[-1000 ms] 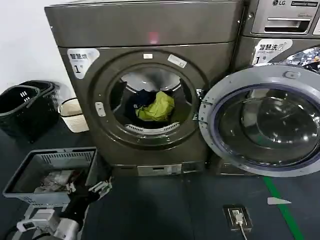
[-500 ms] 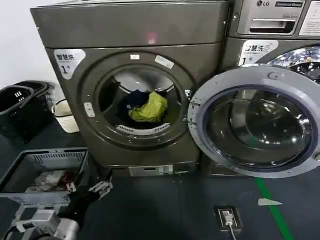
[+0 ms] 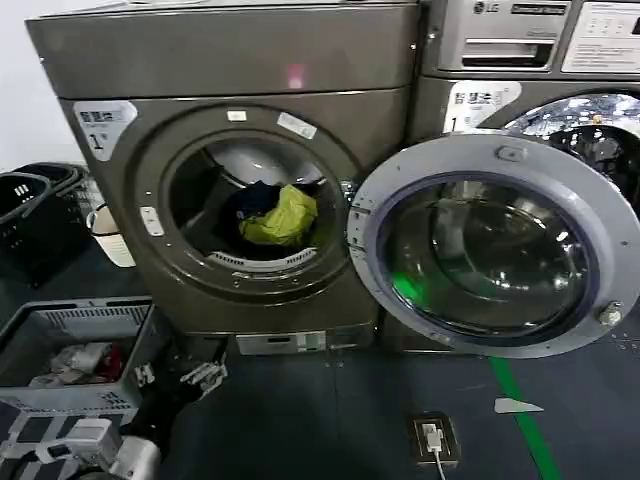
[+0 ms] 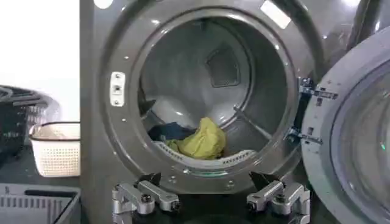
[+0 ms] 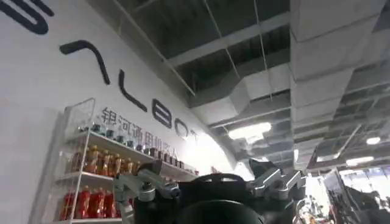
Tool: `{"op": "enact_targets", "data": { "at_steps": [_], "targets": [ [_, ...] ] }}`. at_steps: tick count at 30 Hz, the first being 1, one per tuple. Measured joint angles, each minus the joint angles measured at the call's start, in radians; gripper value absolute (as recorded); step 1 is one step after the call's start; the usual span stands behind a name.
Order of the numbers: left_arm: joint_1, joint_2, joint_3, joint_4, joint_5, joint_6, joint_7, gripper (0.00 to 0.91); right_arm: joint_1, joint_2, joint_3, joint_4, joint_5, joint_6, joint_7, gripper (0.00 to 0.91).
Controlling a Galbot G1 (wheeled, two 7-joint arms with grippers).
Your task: Grasp the clothes from the dryer.
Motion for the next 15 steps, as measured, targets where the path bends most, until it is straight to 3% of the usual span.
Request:
{"op": "enact_targets", "data": {
  "at_steps": [15],
  "targets": [
    [-0.013,-0.005,0.021,0.017,0.013,-0.012,0.017,0.907,0.001,0.001,0.013,0.012,0.079,0.029,-0.008,0.907]
  ]
}}
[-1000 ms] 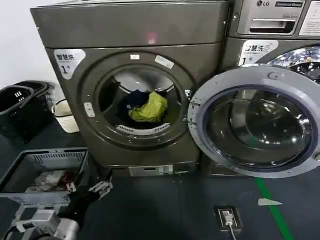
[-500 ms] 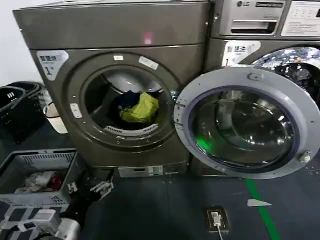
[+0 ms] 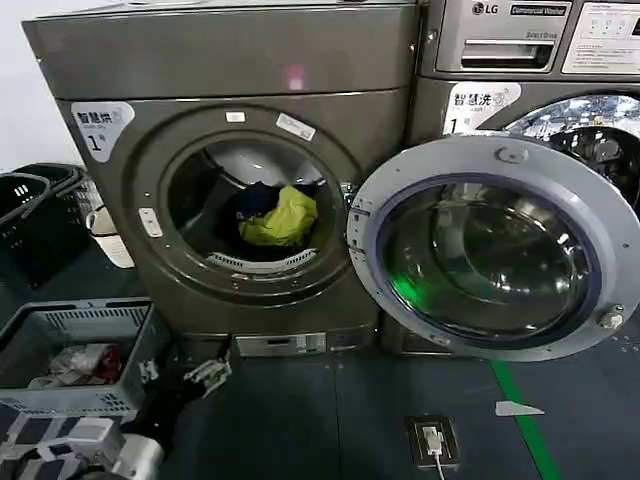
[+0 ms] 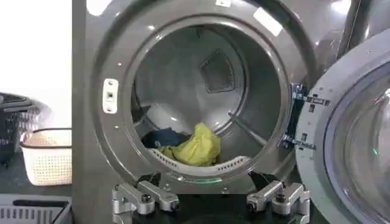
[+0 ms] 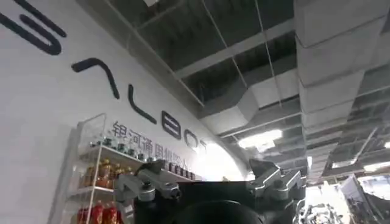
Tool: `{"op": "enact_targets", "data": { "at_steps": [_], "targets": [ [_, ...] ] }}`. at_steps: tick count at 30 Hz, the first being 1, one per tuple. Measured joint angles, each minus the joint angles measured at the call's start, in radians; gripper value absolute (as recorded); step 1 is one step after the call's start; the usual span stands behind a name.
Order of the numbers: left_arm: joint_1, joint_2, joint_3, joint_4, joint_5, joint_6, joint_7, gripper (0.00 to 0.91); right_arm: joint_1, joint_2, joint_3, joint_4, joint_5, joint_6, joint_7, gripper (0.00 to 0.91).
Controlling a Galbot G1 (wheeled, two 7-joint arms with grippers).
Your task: Grasp the clothes from the dryer.
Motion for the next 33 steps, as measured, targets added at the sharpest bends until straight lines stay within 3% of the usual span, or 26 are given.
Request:
{"op": "enact_targets", "data": {
  "at_steps": [33],
  "targets": [
    [0.009,0.013,-0.002,-0.014,0.009,-0.016,0.019,0.907,-0.002,0.004,0.003,0.007,0.04,0.009,-0.002,0.907]
  ]
}}
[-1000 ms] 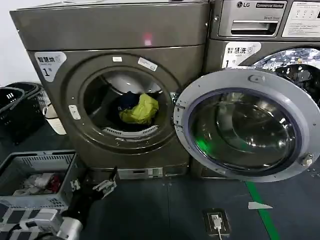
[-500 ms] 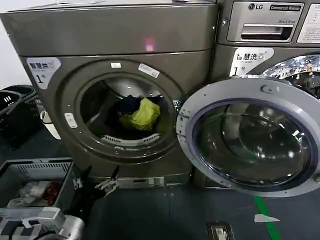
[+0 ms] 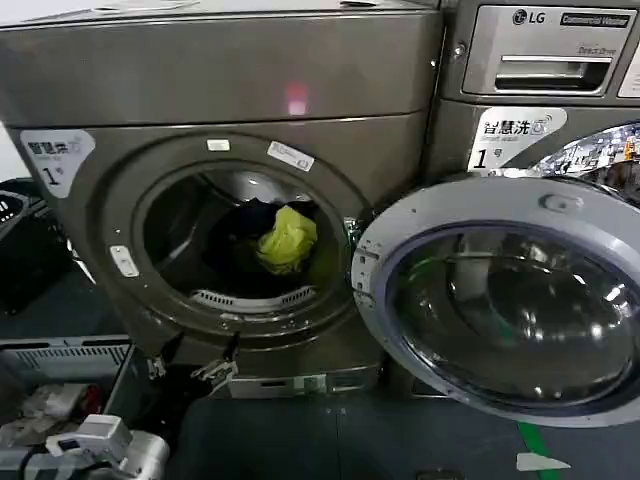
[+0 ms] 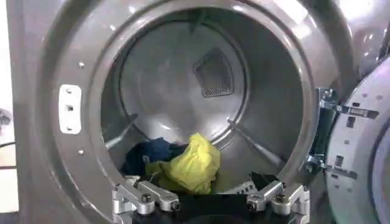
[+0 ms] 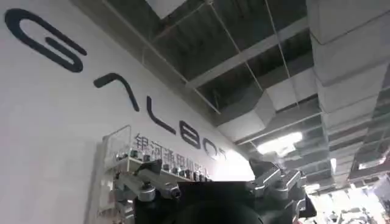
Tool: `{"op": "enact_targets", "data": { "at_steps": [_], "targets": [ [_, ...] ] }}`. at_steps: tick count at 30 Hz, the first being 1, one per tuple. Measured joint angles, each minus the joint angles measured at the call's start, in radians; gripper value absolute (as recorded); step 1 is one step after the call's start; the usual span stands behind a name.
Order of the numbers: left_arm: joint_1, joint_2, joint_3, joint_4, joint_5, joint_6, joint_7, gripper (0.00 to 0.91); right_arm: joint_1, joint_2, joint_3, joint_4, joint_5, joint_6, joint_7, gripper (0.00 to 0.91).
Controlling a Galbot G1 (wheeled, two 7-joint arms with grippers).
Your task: Grasp the clothes from the dryer.
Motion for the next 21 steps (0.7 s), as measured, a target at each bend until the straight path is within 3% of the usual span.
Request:
{"op": "enact_targets", "data": {
  "at_steps": [21],
  "targets": [
    [-0.002,-0.002,0.004,0.008,0.017,-0.025,0.018,0.907,0.012,0.001,-0.008,0.001,0.0,-0.004,-0.001,0.907]
  ]
}}
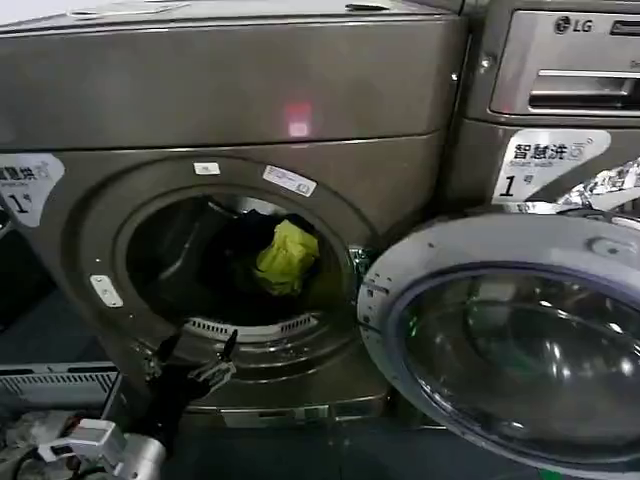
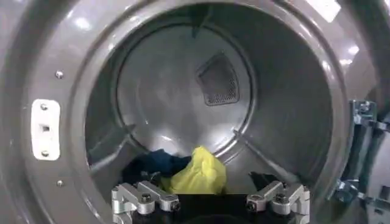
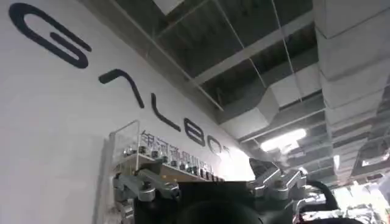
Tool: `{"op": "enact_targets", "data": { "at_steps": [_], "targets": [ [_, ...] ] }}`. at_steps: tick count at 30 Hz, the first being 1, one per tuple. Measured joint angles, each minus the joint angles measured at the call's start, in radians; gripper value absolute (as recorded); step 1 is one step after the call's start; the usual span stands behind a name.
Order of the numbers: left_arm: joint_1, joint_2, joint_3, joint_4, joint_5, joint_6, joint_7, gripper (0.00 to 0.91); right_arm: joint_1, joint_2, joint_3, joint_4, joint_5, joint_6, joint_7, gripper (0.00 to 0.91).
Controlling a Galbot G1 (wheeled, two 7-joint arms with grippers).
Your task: Grasp the clothes from the dryer.
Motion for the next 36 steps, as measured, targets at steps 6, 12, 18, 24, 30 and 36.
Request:
{"op": "enact_targets", "data": {
  "at_steps": [6,12,18,24,30,36],
  "targets": [
    [-0.002,0.0,0.001,0.005,0.011,-0.006,0.01,0.907,0.004,0.001,-0.006,0.003,-0.002,-0.001,-0.001,0.907],
    [-0.002,-0.001,0.005,0.005,0.025,-0.012,0.022,0.907,0.004,0.003,-0.008,0.004,-0.003,0.001,-0.003,0.907],
    [-0.012,0.007,0.011,0.019,0.021,-0.026,0.025,0.907,-0.008,0.004,0.002,0.008,-0.035,-0.016,-0.014,0.907],
    [-0.061,0.031,0.025,0.067,0.012,-0.038,0.02,0.907,-0.029,-0.006,0.025,0.02,-0.064,-0.044,-0.037,0.907],
    [-0.179,0.052,0.049,0.183,-0.008,-0.066,-0.013,0.907,-0.057,-0.017,0.057,0.006,-0.069,-0.043,-0.034,0.907],
    [-0.348,0.06,0.071,0.361,-0.062,-0.074,-0.068,0.907,-0.084,-0.017,0.087,-0.012,-0.074,-0.032,-0.038,0.907]
  ]
}}
